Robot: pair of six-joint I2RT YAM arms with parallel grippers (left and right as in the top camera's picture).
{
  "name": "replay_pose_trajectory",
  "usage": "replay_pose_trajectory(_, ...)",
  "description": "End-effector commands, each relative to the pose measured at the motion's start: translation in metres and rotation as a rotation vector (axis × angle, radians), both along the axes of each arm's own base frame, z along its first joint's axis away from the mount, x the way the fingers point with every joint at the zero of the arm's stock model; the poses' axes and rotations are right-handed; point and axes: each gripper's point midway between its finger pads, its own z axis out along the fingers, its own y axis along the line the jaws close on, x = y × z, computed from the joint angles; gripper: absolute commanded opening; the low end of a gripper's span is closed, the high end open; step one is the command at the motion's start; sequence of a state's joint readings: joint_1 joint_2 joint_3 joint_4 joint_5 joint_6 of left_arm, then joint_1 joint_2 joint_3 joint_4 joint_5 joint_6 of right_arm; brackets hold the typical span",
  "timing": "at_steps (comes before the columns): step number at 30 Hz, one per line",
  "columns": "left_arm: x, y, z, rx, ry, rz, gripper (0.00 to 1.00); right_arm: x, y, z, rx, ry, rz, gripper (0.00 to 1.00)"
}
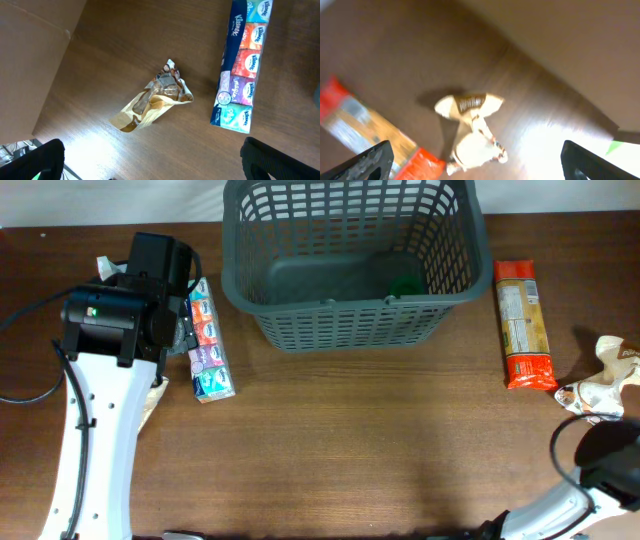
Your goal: Pack container
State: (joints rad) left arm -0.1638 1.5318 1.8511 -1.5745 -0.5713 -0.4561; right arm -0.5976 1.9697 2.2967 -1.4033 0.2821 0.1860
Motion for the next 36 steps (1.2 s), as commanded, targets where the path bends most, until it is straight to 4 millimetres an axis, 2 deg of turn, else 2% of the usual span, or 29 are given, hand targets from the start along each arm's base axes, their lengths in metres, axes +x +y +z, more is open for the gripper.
replay_pose_trajectory(1,0.001,-0.001,-0.003,-0.008,0.009,0.0,1.0,0.016,0.018,-0.068,0.207,0.092,0.225,0.99)
replay_pose_trajectory(7,0.002,-0.001,-0.003,-0.008,0.009,0.0,0.99,0.003,0.025,-0.143,0.329,0.218,0.238,0.99)
replay_pose_trajectory(12,0.001,-0.001,-0.003,-0.008,0.009,0.0,1.0,-0.009,0.031,-0.182,0.374,0.26,0.209,0.99)
replay_pose_trajectory(15,0.001,0.0,-0.003,-0.008,0.011,0.0,1.0,-0.014,0.027,-0.19,0.38,0.263,0.195,0.99)
replay_pose_trajectory(24,0.001,0.0,-0.003,-0.008,0.012,0.0,1.0,-0.043,-0.004,-0.191,0.403,0.236,0.1,0.99)
replay_pose_trajectory(31,0.001,0.0,-0.003,-0.008,0.01,0.0,1.0,-0.042,0.0,-0.206,0.451,0.193,0.127,0.99)
replay_pose_trajectory(36,0.002,-0.001,-0.003,-0.008,0.005,0.0,0.99,-0.034,0.006,-0.217,0.439,0.193,0.155,0.99)
